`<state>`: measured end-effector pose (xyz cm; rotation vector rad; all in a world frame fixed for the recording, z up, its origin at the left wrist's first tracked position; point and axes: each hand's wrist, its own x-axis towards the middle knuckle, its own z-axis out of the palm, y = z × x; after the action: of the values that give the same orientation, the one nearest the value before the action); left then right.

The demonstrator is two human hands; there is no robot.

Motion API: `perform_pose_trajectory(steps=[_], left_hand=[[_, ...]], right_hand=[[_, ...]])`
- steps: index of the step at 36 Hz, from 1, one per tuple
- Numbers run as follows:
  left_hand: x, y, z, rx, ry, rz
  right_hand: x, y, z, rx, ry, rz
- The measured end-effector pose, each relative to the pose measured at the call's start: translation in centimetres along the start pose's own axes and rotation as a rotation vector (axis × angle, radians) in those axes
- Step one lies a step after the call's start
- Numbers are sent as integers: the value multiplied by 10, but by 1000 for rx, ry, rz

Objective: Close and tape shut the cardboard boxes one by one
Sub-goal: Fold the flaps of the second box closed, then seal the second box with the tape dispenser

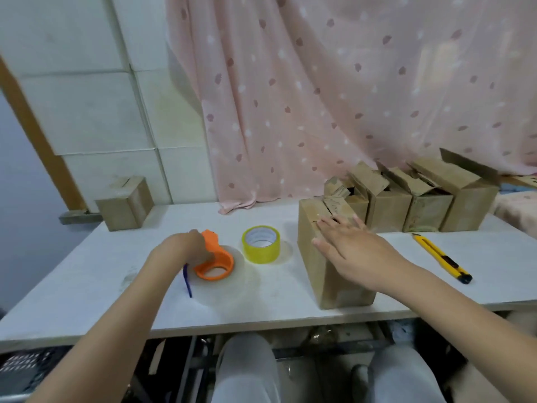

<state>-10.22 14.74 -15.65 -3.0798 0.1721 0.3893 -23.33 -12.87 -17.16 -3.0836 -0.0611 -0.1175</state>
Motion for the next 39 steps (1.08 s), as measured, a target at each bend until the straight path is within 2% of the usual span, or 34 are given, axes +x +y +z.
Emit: perform_pose_trajectory(steps=[2,4,6,12,17,23,26,28,30,32,36,39], left_hand=[[4,-9,7,-87,-135,-82],[16,-18,19,-246,-198,-148],[23,-20,25,-318,-174,-166],[29,-15,27,-337,-129,-160],[27,-16,11,-270,75,-85],[22,-21,-12,-564,307,110],[9,-8,-27,-739,331,224],[4,1,-35,-743,344,296],[0,10,-41,-742,365,343],[-5,19,-45,-758,381,392],[-13,37,-47,-775,388,490],[-15,46,-48,-751,406,551]], right_hand=[[1,-1,0,-1,-4,9],[2,-3,1,-8,0,19],[2,-5,2,-8,5,34],[3,-6,1,-4,-1,54],[1,-6,-4,14,-26,59],[3,-10,-17,79,-38,61],[5,-13,-26,84,55,59],[7,-16,-33,120,201,46],[8,-21,-43,330,372,68],[10,-26,-55,616,455,151],[23,-31,-70,1186,293,307],[32,-32,-77,1464,200,348]])
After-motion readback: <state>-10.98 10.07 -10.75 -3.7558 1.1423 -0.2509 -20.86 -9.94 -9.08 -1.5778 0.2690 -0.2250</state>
